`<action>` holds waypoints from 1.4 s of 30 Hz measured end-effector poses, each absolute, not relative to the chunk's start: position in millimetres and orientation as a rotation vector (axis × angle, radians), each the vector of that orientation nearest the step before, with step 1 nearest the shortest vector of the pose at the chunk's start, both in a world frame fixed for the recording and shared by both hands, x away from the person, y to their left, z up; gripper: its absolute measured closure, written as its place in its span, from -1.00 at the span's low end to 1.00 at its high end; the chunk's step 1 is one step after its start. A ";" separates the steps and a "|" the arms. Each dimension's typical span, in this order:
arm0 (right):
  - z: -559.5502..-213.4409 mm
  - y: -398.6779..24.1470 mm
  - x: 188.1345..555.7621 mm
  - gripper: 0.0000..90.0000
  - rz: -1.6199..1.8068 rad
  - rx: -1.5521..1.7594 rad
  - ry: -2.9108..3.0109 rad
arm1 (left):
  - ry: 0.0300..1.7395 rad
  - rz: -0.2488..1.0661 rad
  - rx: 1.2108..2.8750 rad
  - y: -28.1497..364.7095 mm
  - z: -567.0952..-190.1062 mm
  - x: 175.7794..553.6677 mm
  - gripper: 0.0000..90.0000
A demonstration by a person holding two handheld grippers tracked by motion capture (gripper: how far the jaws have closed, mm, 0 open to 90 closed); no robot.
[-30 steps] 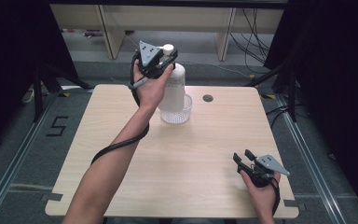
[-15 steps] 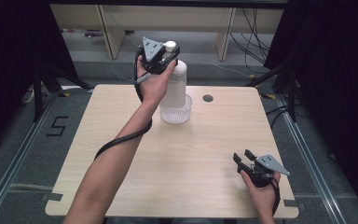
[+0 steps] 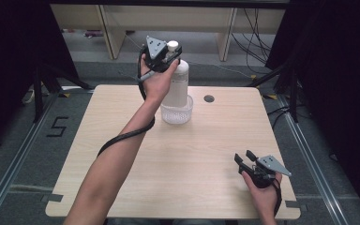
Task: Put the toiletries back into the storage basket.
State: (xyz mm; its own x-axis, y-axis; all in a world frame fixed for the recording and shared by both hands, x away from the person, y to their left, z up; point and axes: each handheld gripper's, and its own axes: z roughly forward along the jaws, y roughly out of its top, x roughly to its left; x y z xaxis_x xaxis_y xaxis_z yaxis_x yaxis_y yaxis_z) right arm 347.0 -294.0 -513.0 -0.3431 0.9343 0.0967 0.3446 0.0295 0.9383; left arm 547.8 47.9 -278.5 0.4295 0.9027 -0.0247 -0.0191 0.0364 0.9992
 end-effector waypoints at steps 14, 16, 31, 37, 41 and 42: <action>-513.1 -292.9 346.8 0.02 1.327 1.312 1.737 | 0.879 0.872 1.360 45.1 -281.9 553.6 0.31; -512.5 -292.4 346.3 0.02 1.331 1.325 1.739 | 0.879 0.868 1.360 44.3 -282.7 554.3 0.31; -512.5 -293.6 346.6 0.02 1.321 1.310 1.741 | 0.912 0.856 1.367 40.6 -287.4 557.5 0.31; -512.5 -292.5 346.3 0.02 1.332 1.324 1.741 | 0.928 0.837 1.376 39.0 -290.4 558.2 0.31; -512.3 -293.3 346.4 0.02 1.323 1.315 1.742 | 0.929 0.837 1.379 38.0 -291.9 558.8 0.31; -512.3 -293.4 346.4 0.02 1.323 1.314 1.743 | 0.928 0.837 1.381 37.7 -292.3 559.1 0.31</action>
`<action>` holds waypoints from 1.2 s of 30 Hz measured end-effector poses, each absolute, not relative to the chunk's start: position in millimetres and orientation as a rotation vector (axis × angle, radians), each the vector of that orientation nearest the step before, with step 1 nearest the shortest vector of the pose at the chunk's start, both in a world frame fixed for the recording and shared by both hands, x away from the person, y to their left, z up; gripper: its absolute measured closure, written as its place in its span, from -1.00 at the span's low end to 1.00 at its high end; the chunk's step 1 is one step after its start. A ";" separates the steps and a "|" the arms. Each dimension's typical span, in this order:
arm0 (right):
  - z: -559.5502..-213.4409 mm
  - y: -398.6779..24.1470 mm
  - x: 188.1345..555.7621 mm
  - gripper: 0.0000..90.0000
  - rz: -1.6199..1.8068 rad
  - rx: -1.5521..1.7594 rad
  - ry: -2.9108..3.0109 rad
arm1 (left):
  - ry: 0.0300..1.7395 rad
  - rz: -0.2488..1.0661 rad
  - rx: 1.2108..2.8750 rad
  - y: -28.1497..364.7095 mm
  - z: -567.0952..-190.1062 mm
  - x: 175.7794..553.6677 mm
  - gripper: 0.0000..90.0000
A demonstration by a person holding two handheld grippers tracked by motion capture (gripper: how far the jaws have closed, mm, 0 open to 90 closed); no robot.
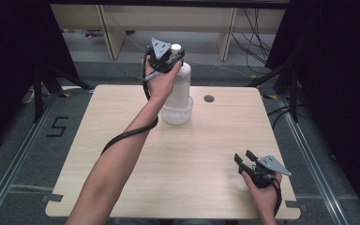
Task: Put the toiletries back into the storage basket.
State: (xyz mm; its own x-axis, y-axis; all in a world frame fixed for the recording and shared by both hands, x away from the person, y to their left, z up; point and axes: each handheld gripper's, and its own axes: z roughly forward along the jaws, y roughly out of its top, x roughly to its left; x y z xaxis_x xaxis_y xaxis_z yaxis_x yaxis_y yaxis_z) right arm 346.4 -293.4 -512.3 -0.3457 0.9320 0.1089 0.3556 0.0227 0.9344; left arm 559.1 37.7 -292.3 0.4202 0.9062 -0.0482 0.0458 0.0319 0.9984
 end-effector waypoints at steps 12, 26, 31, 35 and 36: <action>-512.5 -292.2 346.3 0.02 1.336 1.328 1.744 | 0.938 0.835 1.395 37.1 -297.9 561.1 0.31; -512.3 -293.3 346.5 0.02 1.319 1.314 1.742 | 0.946 0.825 1.408 34.2 -305.9 563.3 0.31; -512.6 -293.5 346.9 0.01 1.316 1.306 1.743 | 0.945 0.830 1.419 34.3 -310.1 564.7 0.31; -512.9 -292.4 346.8 0.01 1.335 1.321 1.744 | 0.950 0.829 1.424 33.3 -312.9 565.4 0.31; -512.9 -292.3 346.7 0.01 1.333 1.323 1.741 | 0.951 0.829 1.428 33.2 -313.5 565.6 0.31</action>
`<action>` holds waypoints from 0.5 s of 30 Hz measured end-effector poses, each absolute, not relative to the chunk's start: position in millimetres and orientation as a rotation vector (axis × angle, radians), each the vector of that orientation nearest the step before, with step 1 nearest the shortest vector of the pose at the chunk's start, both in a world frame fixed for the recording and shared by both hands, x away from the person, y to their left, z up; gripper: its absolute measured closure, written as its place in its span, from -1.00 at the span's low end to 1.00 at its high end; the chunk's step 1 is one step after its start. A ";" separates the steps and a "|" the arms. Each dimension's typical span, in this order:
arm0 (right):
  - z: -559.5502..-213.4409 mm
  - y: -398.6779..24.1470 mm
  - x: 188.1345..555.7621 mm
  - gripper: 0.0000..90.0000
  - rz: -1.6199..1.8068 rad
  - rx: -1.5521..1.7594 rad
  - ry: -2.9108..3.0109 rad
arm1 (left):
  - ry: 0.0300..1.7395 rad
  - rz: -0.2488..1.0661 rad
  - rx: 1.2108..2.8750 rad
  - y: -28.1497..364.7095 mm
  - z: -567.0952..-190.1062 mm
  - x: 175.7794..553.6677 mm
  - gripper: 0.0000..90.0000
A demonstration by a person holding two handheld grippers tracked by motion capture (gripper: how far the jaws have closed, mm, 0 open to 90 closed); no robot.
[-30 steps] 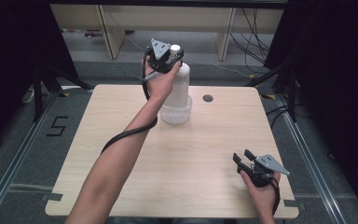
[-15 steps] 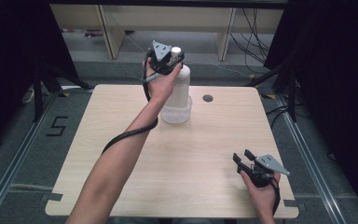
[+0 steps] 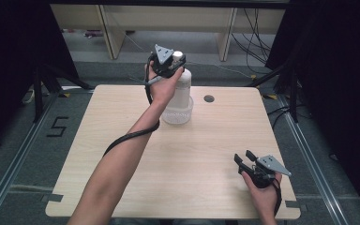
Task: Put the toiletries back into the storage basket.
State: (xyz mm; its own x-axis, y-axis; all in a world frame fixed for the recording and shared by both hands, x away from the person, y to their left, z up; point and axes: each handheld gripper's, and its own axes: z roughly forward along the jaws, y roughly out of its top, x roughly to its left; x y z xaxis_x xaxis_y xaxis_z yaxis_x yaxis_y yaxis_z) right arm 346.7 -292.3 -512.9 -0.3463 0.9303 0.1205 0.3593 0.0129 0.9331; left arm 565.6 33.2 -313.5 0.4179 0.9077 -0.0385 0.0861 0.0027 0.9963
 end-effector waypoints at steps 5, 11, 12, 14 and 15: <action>-512.7 -294.0 347.2 0.01 1.312 1.296 1.741 | 0.956 0.821 1.429 32.6 -316.8 566.2 0.31; -512.2 -293.5 346.6 0.01 1.313 1.308 1.745 | 0.962 0.818 1.439 31.9 -321.5 566.4 0.31; -512.5 -294.0 347.1 0.01 1.310 1.296 1.743 | 0.964 0.817 1.439 31.6 -322.7 566.7 0.31; -512.5 -293.9 347.2 0.01 1.310 1.297 1.744 | 0.967 0.816 1.446 31.0 -325.3 567.1 0.31; -512.4 -292.9 346.7 0.01 1.319 1.317 1.749 | 0.969 0.814 1.446 30.5 -326.6 567.3 0.31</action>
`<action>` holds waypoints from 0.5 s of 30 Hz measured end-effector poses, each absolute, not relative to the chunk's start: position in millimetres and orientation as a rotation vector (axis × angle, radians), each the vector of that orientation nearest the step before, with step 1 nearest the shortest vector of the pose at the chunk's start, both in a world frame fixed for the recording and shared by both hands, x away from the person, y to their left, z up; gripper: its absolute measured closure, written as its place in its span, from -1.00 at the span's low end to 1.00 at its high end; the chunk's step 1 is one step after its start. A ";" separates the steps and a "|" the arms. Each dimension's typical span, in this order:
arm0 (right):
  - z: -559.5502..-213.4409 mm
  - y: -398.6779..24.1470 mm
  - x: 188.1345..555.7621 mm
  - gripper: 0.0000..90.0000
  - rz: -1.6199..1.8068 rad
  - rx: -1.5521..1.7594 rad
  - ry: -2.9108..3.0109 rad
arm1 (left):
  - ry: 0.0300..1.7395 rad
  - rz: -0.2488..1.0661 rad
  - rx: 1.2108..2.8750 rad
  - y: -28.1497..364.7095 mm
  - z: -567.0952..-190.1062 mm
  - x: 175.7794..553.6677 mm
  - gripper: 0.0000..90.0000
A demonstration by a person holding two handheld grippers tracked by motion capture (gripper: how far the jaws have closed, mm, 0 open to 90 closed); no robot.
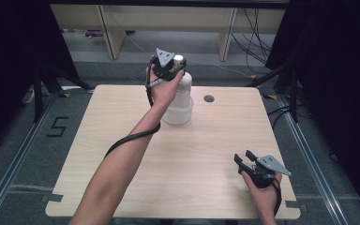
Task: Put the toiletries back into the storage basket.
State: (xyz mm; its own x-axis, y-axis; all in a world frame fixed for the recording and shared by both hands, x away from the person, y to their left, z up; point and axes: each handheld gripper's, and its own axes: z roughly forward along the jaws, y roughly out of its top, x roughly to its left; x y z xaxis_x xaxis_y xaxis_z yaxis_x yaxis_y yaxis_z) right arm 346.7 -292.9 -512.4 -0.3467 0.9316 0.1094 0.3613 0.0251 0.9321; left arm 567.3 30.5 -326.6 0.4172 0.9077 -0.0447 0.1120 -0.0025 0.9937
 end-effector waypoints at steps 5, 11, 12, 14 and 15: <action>-512.4 -293.0 346.6 0.01 1.320 1.318 1.749 | 0.970 0.808 1.458 29.3 -331.1 567.8 0.31; -512.3 -293.8 346.8 0.01 1.314 1.305 1.744 | 0.975 0.807 1.468 27.9 -335.4 568.5 0.31; -512.8 -294.0 347.3 0.01 1.315 1.296 1.740 | 0.977 0.807 1.470 27.6 -336.3 568.5 0.31; -512.4 -293.8 346.9 0.01 1.316 1.305 1.741 | 0.977 0.807 1.477 27.5 -337.9 568.7 0.31; -512.8 -294.0 347.3 0.01 1.315 1.297 1.739 | 0.978 0.806 1.480 27.6 -339.0 568.9 0.31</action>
